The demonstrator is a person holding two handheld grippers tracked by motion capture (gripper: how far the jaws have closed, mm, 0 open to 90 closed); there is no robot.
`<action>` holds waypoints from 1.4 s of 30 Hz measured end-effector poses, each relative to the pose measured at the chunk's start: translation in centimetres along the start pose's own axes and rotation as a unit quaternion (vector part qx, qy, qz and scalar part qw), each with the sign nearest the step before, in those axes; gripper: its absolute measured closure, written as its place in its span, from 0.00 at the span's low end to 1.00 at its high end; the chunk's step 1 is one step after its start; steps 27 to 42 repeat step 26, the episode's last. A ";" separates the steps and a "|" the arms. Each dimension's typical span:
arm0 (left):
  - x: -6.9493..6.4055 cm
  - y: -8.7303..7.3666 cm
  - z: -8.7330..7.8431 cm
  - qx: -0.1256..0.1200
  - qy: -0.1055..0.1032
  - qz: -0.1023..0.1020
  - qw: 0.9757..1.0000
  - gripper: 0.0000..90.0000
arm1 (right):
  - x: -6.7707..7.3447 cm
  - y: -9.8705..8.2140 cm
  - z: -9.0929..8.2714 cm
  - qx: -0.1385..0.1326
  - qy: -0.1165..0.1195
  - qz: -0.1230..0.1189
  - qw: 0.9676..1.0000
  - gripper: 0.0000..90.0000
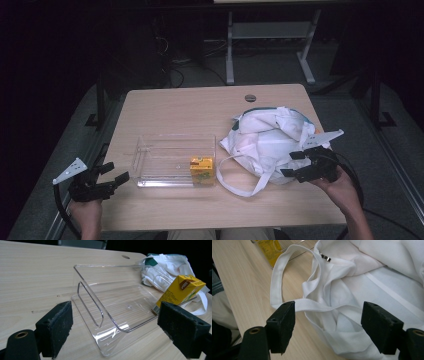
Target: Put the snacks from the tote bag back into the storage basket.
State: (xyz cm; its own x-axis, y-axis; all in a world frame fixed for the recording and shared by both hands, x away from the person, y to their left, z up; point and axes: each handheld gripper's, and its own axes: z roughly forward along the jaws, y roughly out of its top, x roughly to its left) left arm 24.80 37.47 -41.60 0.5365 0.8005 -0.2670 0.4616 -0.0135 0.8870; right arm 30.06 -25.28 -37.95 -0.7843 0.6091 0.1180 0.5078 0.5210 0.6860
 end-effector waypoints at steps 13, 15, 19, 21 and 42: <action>-0.1 0.1 0.0 -0.002 -0.004 -0.001 1.000 0.14 | 1.1 -1.9 0.0 -0.002 -0.020 -0.002 1.000 0.29; -0.1 0.1 0.0 0.000 -0.002 0.000 1.000 0.14 | 1.2 -2.2 -0.1 -0.004 -0.021 0.001 1.000 0.29; 0.0 0.1 0.0 -0.003 -0.003 -0.001 1.000 0.14 | 1.5 -2.6 -0.1 -0.009 -0.022 0.000 1.000 0.29; 0.1 0.1 0.0 -0.004 -0.004 -0.003 1.000 0.14 | 1.8 -2.8 -0.1 -0.013 -0.030 -0.001 0.999 0.29; 0.1 0.1 0.0 -0.003 -0.006 -0.002 1.000 0.14 | 2.5 -3.2 -0.1 -0.028 -0.043 -0.005 0.999 0.27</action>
